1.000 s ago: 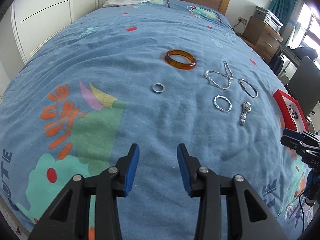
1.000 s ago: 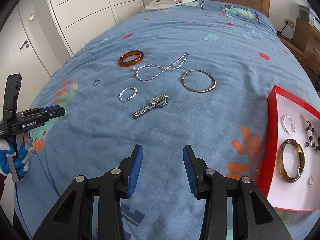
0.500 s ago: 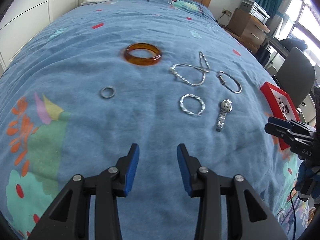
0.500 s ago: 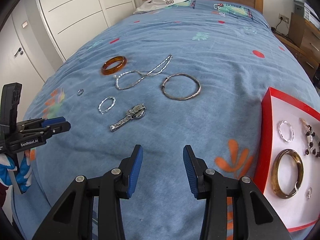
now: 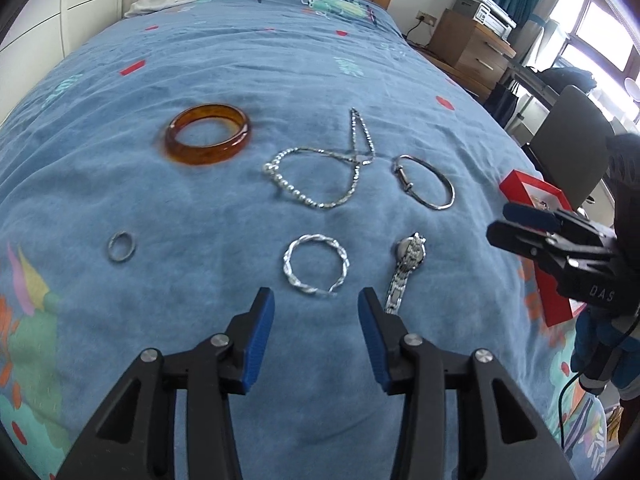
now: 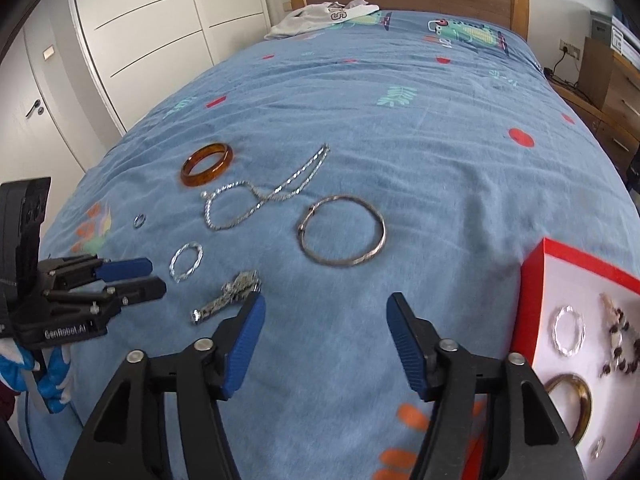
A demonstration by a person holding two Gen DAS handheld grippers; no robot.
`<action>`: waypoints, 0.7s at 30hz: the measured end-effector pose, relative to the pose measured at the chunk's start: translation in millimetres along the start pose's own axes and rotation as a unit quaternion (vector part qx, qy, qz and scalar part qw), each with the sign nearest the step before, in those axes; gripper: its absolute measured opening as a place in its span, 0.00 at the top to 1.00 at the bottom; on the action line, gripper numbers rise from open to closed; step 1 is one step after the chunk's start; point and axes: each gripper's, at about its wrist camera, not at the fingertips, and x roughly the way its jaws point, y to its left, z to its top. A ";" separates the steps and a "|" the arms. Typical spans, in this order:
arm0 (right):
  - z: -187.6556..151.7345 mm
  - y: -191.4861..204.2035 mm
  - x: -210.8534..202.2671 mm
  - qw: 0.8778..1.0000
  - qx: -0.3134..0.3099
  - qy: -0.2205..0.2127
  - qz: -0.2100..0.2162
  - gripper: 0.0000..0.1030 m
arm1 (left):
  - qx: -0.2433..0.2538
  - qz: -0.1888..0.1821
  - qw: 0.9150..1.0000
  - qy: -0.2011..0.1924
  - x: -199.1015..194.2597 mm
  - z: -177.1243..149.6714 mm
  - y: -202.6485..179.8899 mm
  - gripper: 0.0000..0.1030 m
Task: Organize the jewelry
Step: 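Grasp the silver bangle with the right tool while the left tool grasps the twisted silver hoop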
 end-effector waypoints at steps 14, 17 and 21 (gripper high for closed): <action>44.0 -2.5 62.1 1.000 -0.018 0.021 -0.003 0.28 | 0.007 0.015 1.000 0.009 30.9 11.6 5.7 0.61; 43.7 -3.3 71.5 0.999 -0.019 0.025 -0.007 0.28 | 0.010 0.019 1.000 0.004 29.8 9.4 7.3 0.64; 40.1 -4.5 75.9 0.999 -0.024 0.027 -0.014 0.35 | 0.013 0.024 1.000 0.000 28.0 6.5 8.8 0.64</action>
